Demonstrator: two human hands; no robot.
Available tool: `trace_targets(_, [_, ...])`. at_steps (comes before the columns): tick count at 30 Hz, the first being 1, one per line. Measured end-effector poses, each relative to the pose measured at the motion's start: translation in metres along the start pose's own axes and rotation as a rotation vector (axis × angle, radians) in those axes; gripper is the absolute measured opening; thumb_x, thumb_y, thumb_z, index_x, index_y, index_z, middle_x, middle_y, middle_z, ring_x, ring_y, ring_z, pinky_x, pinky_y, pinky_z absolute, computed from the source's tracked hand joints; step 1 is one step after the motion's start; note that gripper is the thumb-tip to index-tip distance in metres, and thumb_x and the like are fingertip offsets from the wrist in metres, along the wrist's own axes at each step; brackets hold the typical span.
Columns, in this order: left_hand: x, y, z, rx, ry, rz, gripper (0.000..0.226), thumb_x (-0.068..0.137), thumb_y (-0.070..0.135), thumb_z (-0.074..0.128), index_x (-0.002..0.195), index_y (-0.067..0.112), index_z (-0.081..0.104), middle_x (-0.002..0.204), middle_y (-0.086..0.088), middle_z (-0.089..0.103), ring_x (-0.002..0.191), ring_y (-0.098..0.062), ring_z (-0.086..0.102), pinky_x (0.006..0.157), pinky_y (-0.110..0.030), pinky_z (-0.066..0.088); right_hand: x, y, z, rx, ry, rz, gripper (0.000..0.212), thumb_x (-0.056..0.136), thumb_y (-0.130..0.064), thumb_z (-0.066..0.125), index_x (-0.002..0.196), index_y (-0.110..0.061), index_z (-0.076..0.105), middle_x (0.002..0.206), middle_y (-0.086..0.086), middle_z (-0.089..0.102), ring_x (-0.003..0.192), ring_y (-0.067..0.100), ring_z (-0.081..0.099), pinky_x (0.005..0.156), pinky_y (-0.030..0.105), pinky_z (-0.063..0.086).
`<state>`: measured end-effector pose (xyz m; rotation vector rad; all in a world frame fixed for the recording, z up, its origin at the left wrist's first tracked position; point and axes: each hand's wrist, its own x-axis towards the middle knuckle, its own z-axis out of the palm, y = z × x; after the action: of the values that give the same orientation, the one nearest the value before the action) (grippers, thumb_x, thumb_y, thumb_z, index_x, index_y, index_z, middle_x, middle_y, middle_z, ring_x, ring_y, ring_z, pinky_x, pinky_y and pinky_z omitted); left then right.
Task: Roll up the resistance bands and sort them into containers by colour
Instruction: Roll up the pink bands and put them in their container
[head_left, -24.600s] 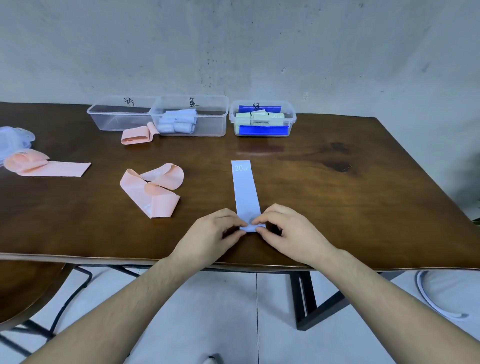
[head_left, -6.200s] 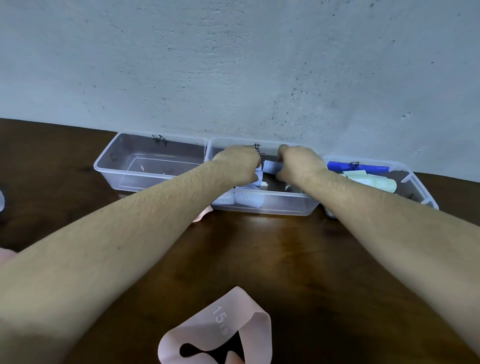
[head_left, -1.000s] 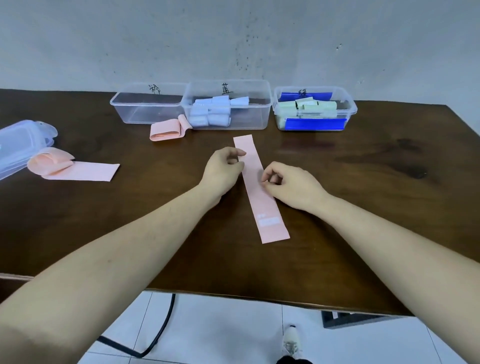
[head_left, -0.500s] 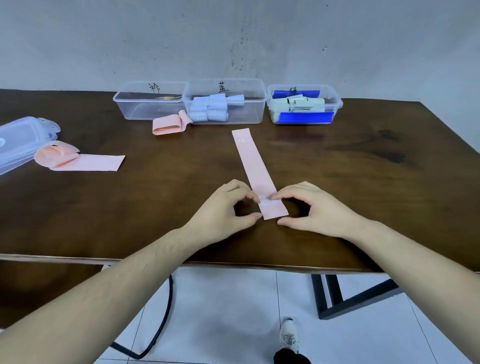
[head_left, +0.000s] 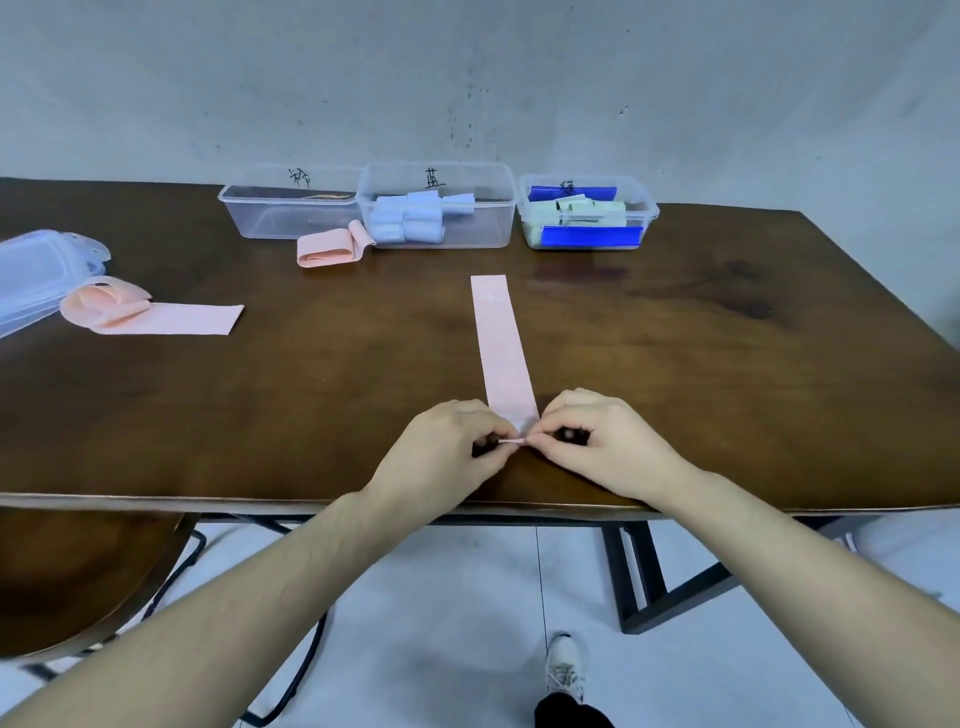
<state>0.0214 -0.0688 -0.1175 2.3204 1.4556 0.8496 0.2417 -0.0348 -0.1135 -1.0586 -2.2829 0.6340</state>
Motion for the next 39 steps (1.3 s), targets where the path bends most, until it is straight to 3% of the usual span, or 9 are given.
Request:
trace_targets(7, [-0.012, 0.006, -0.003, -0.114, -0.012, -0.13, 0.006, 0.091, 0.027, 0.069, 0.093, 0.031, 0.072, 0.081, 0.02, 0.061, 0.083, -0.007, 0.055, 0.071, -0.013, 0.041, -0.006, -0.005, 0.006, 0.105, 0.019, 0.117, 0.012, 0.088, -0.018, 0.076, 0.095, -0.028, 0.079, 0.085, -0.014, 0.069, 0.075, 0.012, 0.058, 0.07, 0.02, 0.046])
trace_targets(14, [-0.012, 0.006, -0.001, -0.079, 0.021, -0.101, 0.01, 0.093, 0.023, 0.067, 0.098, 0.025, 0.075, 0.092, 0.021, 0.056, 0.078, 0.001, 0.053, 0.07, -0.004, 0.035, -0.006, -0.008, 0.007, 0.097, 0.033, 0.117, 0.017, 0.089, -0.016, 0.075, 0.092, -0.033, 0.076, 0.09, -0.012, 0.063, 0.074, 0.013, 0.054, 0.07, 0.025, 0.047])
trace_targets(18, [-0.014, 0.006, 0.002, -0.051, 0.023, -0.092, 0.016, 0.088, 0.034, 0.072, 0.1, 0.025, 0.076, 0.092, 0.021, 0.053, 0.074, -0.001, 0.052, 0.068, -0.004, 0.036, -0.009, -0.011, 0.008, 0.002, 0.023, 0.097, 0.012, 0.092, -0.016, 0.072, 0.096, -0.026, 0.077, 0.088, -0.014, 0.058, 0.075, 0.008, 0.054, 0.068, 0.016, 0.041])
trace_targets(23, [-0.014, 0.005, 0.004, -0.025, 0.039, -0.082, 0.013, 0.088, 0.032, 0.073, 0.099, 0.025, 0.077, 0.092, 0.021, 0.052, 0.071, 0.001, 0.05, 0.068, -0.003, 0.036, -0.013, -0.012, 0.009, -0.094, 0.049, 0.02, 0.011, 0.094, -0.019, 0.07, 0.102, -0.022, 0.076, 0.094, -0.014, 0.058, 0.088, -0.001, 0.054, 0.073, 0.008, 0.038])
trace_targets(27, [-0.015, 0.007, 0.005, -0.036, 0.048, -0.088, 0.015, 0.091, 0.035, 0.069, 0.1, 0.026, 0.077, 0.091, 0.022, 0.05, 0.072, 0.001, 0.05, 0.068, -0.003, 0.036, -0.016, -0.006, 0.014, -0.215, 0.107, -0.112, 0.015, 0.091, -0.028, 0.074, 0.104, -0.023, 0.078, 0.097, -0.01, 0.059, 0.091, 0.008, 0.048, 0.081, 0.02, 0.045])
trace_targets(33, [-0.015, 0.005, 0.006, -0.039, 0.047, -0.083, 0.016, 0.094, 0.033, 0.065, 0.102, 0.025, 0.076, 0.092, 0.023, 0.046, 0.072, 0.005, 0.048, 0.068, -0.004, 0.033, -0.014, -0.004, 0.015, -0.262, 0.145, -0.152, 0.014, 0.093, -0.026, 0.07, 0.105, -0.026, 0.078, 0.1, -0.011, 0.059, 0.095, 0.015, 0.047, 0.085, 0.039, 0.048])
trace_targets(36, [-0.017, 0.004, 0.006, -0.034, 0.033, -0.072, 0.018, 0.096, 0.034, 0.063, 0.104, 0.025, 0.076, 0.095, 0.021, 0.05, 0.072, 0.001, 0.048, 0.07, -0.01, 0.034, -0.015, -0.004, 0.015, -0.276, 0.151, -0.185, 0.013, 0.092, -0.023, 0.073, 0.104, -0.026, 0.078, 0.099, -0.011, 0.06, 0.095, 0.016, 0.048, 0.086, 0.039, 0.047])
trace_targets(39, [-0.017, 0.002, 0.006, -0.037, 0.012, -0.071, 0.02, 0.096, 0.036, 0.062, 0.106, 0.025, 0.076, 0.096, 0.019, 0.053, 0.071, 0.001, 0.048, 0.07, -0.014, 0.036, -0.015, -0.004, 0.014, -0.217, 0.116, -0.171, 0.013, 0.092, -0.022, 0.073, 0.104, -0.025, 0.079, 0.096, -0.013, 0.063, 0.09, 0.014, 0.05, 0.083, 0.03, 0.047])
